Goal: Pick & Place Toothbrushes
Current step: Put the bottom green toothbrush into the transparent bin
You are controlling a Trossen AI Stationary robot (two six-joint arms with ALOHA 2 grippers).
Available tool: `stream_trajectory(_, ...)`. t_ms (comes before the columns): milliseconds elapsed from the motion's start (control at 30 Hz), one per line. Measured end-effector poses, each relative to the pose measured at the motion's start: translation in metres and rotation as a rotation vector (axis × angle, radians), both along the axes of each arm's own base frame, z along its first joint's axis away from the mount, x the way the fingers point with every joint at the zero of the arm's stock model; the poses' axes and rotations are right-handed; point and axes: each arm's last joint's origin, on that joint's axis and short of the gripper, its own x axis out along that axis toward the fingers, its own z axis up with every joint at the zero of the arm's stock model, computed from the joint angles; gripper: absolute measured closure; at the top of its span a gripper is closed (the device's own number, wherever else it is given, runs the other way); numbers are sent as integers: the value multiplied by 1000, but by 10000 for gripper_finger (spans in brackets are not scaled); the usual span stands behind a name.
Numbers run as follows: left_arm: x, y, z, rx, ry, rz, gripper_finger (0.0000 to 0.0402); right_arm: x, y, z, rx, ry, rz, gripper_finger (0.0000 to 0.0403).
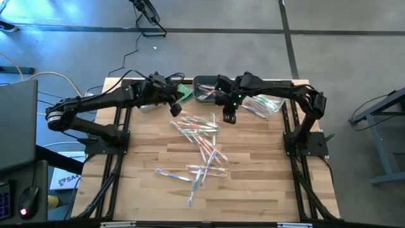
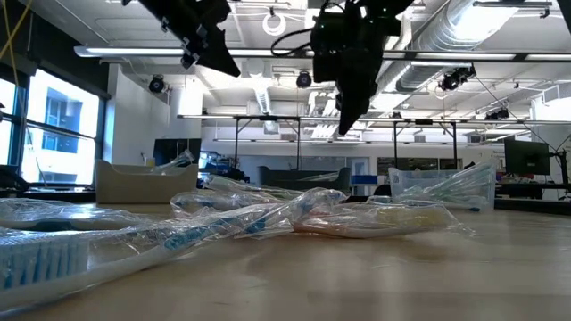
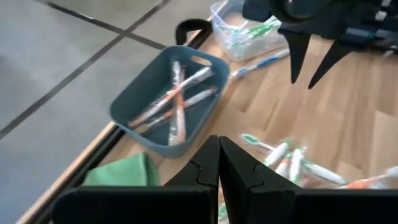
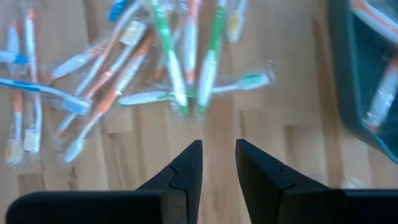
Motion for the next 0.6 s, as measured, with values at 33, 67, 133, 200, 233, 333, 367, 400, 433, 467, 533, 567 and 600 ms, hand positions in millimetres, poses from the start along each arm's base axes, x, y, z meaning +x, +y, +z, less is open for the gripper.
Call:
stream_trajectory(33, 1, -3, 0, -7, -4, -6, 401, 2, 4, 0, -2, -4, 14, 314)
stream_trajectory(67, 2, -5, 0, -14, -9, -11, 401, 4, 9, 0, -3, -8, 28, 314)
stream_trajectory(133, 4, -11, 0, -32, -18, -22, 401, 8, 18, 0, -5, -13, 57, 314)
stream_trajectory(200, 6, -18, 0, -39, -25, -13, 401, 11, 27, 0, -6, -17, 83, 314)
stream_trajectory(233, 6, -21, 0, -39, -26, -1, 401, 12, 32, 1, -7, -20, 98, 314)
stream_trajectory(333, 7, -28, -2, -43, -16, 39, 401, 16, 45, -1, -19, -32, 160, 314)
stream_trajectory(367, 6, -30, -3, -53, -11, 52, 401, 17, 49, -3, -24, -35, 184, 314)
stream_trajectory(400, 5, -31, -3, -65, -10, 68, 401, 18, 53, -6, -28, -38, 204, 314)
stream_trajectory(433, 3, -32, -3, -82, -6, 80, 401, 19, 57, -9, -30, -41, 217, 314)
stream_trajectory(467, 0, -32, -3, -98, -2, 93, 401, 19, 60, -14, -30, -43, 226, 314)
stream_trajectory(533, -6, -33, -1, -121, -4, 110, 401, 18, 65, -26, -29, -40, 240, 314)
stream_trajectory(567, -10, -34, -1, -128, 7, 115, 401, 17, 67, -33, -26, -34, 247, 314)
stream_trajectory(600, -14, -34, 1, -130, 3, 117, 401, 16, 69, -40, -25, -29, 250, 314)
